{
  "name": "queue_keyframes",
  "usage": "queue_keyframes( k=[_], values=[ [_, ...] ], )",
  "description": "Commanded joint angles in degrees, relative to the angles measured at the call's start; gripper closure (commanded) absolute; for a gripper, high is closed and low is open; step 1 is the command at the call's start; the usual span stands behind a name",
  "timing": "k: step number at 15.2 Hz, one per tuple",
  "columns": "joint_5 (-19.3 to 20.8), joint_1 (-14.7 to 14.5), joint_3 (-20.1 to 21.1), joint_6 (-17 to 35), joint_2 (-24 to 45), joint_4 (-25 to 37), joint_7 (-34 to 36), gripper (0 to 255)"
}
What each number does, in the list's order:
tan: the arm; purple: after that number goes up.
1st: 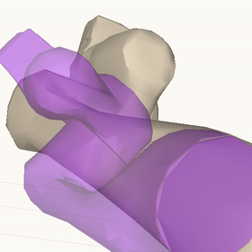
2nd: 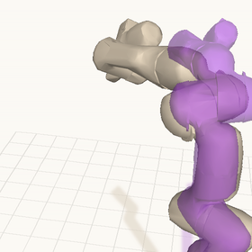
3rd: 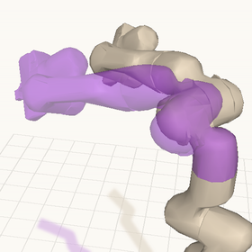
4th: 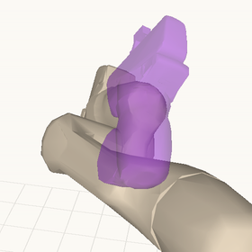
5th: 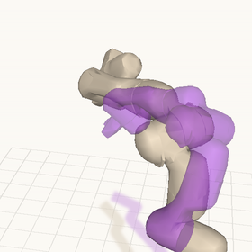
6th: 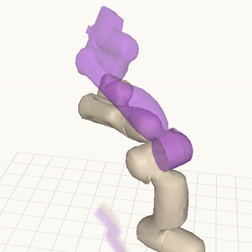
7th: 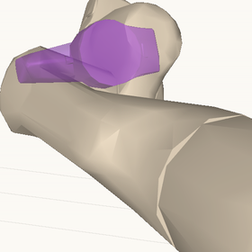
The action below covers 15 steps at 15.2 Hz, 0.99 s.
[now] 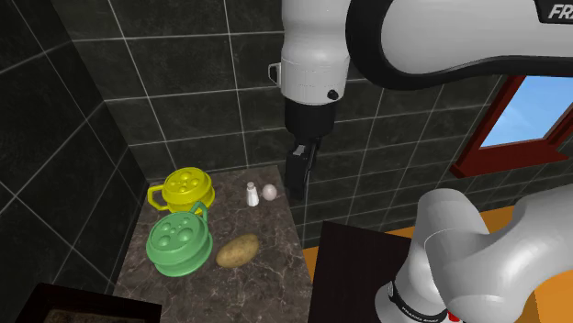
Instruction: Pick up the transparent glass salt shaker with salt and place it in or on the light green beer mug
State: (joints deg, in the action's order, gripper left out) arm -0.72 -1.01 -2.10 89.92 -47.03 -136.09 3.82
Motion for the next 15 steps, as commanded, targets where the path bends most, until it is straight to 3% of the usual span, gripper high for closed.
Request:
queue_keyframes(
  k=[1,8,15],
  values=[
    [0.0,0.0,0.0,0.0,0.0,0.0,0.0,0],
    [3.3,1.6,-6.2,11.3,7.8,-3.6,-6.6,0],
    [4.6,2.5,-12.3,22.6,19.2,-3.4,-13.4,0]
  ],
)
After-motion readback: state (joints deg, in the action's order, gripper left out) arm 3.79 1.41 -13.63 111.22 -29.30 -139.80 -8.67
